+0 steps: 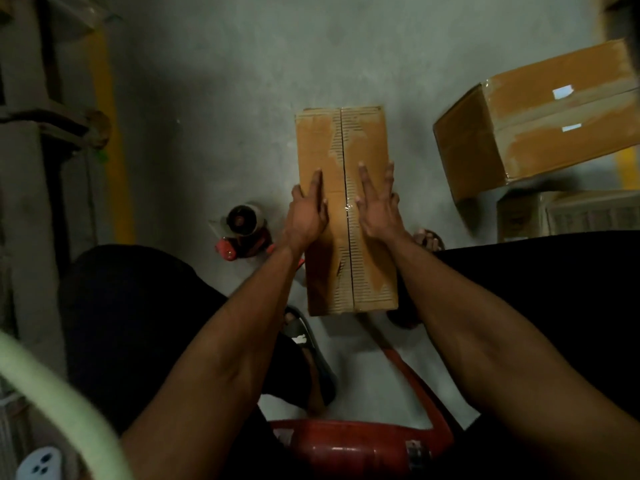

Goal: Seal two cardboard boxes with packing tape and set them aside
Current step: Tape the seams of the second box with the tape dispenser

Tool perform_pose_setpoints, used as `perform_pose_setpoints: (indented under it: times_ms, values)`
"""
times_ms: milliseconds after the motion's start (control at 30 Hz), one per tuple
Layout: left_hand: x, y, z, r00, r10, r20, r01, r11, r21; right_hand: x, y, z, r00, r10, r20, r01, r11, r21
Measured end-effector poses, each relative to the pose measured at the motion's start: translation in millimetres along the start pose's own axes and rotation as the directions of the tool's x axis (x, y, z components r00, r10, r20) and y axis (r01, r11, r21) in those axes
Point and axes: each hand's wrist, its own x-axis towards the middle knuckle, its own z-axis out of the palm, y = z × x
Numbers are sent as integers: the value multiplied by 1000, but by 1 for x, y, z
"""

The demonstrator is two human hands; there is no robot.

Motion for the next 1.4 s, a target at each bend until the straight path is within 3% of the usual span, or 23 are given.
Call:
perform_pose_setpoints:
  times_ms: [133, 367, 467, 533, 600, 667, 767, 833, 1000, 1100, 1200, 1267, 1367, 1400]
  values:
    - [-40, 1, 12, 997, -74, -5, 74, 994, 80, -32, -12, 5, 991, 131, 31, -129, 990, -54]
    - [-85, -9, -4, 969, -147, 198, 136, 988, 68, -89, -3, 16, 981, 166, 103, -163, 986, -37]
    - [-92, -19, -9, 956, -273, 107, 292, 918, -267, -98, -3, 18, 985, 158, 74, -157, 987, -16]
    - [-81, -32, -8, 879, -477, 6, 439, 803, -404, -97, -7, 19, 994, 109, 3, -109, 991, -75]
    - [-70, -47, -6, 770, -636, 49, 588, 679, -439, -93, -13, 20, 999, -5, -37, -1, 988, -152]
    - [-63, -58, 1, 699, -692, 179, 667, 542, -511, -89, -22, 25, 994, -113, -8, 108, 972, -207]
    - [-57, -59, 15, 617, -756, 221, 743, 465, -481, -85, -32, 39, 986, -149, 74, 163, 956, -246]
    - [-49, -60, 22, 596, -779, 195, 738, 435, -516, -85, -32, 49, 988, -133, 77, 151, 942, -300]
    - [-11, -122, 66, 459, -854, 245, 712, 188, -677, -78, -33, 50, 989, -117, 86, 141, 925, -353]
    - [-17, -103, 52, 451, -864, 226, 706, 190, -682, -78, -37, 47, 990, -96, 100, 126, 923, -363]
    - [-28, -81, 32, 451, -875, 177, 613, 159, -774, -79, -40, 45, 991, -83, 108, 116, 930, -349]
    - [-36, -78, 22, 473, -871, 134, 582, 195, -789, -79, -43, 41, 990, -76, 118, 113, 932, -344]
    - [-42, -74, 8, 359, -933, 23, 490, 167, -856, -78, -45, 28, 980, -74, 182, 131, 938, -321]
    - [-42, -71, 2, 357, -934, 4, 466, 174, -868, -75, -44, 24, 972, -66, 224, 133, 945, -300]
